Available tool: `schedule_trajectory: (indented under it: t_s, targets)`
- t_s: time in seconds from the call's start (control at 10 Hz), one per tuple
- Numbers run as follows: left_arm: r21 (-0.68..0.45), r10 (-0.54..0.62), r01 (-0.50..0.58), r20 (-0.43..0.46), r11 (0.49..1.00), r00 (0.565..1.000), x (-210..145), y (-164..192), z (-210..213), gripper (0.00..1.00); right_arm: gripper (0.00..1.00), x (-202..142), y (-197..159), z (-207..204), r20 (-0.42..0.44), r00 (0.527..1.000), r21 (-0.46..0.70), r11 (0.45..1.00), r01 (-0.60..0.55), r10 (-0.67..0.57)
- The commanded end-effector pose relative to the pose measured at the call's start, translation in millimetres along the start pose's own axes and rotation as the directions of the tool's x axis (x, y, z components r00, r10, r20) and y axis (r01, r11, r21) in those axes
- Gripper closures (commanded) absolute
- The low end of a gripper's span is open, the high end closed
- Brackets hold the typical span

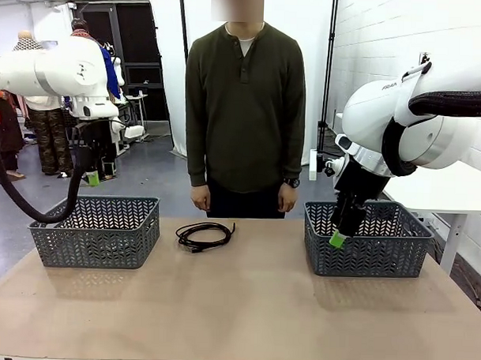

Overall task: Organize the cables according to human instructions.
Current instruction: Pick up a bundle of cables and place it in the basket indicated by the human.

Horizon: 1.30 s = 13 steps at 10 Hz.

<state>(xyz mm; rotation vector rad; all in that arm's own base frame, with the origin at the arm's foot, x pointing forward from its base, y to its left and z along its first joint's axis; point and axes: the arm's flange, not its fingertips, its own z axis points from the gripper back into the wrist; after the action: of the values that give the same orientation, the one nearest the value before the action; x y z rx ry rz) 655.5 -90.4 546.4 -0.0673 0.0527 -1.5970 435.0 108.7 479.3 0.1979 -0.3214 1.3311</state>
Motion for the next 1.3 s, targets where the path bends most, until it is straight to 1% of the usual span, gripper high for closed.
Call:
schedule_trajectory:
  t_s: [0.0, 0.1, 0.3, 0.5, 0.6, 0.8, 0.9, 1.0, 1.2]
  targets:
    - [0.002, 0.048, -0.048, 0.021, 0.999, 0.999, 0, -35, -3, 0.0, 0.0, 2, -3, 0, -0.007, 1.0, -0.008, 1.0, 0.01, -0.01]
    - [0.043, 0.1, -0.101, 0.02, 0.994, 0.995, 2, -52, 0, 0.0, 0.0, 2, -3, 0, -0.007, 1.0, -0.008, 1.0, 0.01, -0.01]
    - [0.125, 0.183, -0.188, 0.054, 0.974, 0.982, 12, -86, 5, 0.0, 0.0, 2, -3, 0, -0.007, 1.0, -0.008, 1.0, 0.01, -0.01]
    - [0.145, 0.2, -0.219, 0.136, 0.965, 0.97, 21, -114, 3, 0.0, 0.0, 2, -3, 0, -0.007, 1.0, -0.008, 1.0, 0.01, -0.01]
    - [0.16, 0.217, -0.24, 0.153, 0.957, 0.964, 25, -127, -1, 0.0, 0.0, 2, -3, 0, -0.007, 1.0, -0.008, 1.0, 0.01, -0.01]
    - [0.144, 0.204, -0.227, 0.155, 0.963, 0.967, 37, -146, -16, 0.0, 0.0, 2, -3, 0, -0.007, 1.0, -0.008, 1.0, 0.01, -0.01]
    - [0.141, 0.182, -0.203, 0.152, 0.969, 0.972, 43, -152, -29, 0.0, 0.0, 2, -3, 0, -0.007, 1.0, -0.008, 1.0, 0.01, -0.01]
    - [0.146, 0.145, -0.168, 0.157, 0.975, 0.977, 50, -156, -40, 0.0, 0.0, 2, -3, 0, -0.007, 1.0, -0.008, 1.0, 0.01, -0.01]
    - [0.155, 0.133, -0.158, 0.16, 0.975, 0.978, 61, -161, -63, 0.0, 0.0, 2, -3, 0, -0.007, 1.0, -0.008, 1.0, 0.01, -0.01]
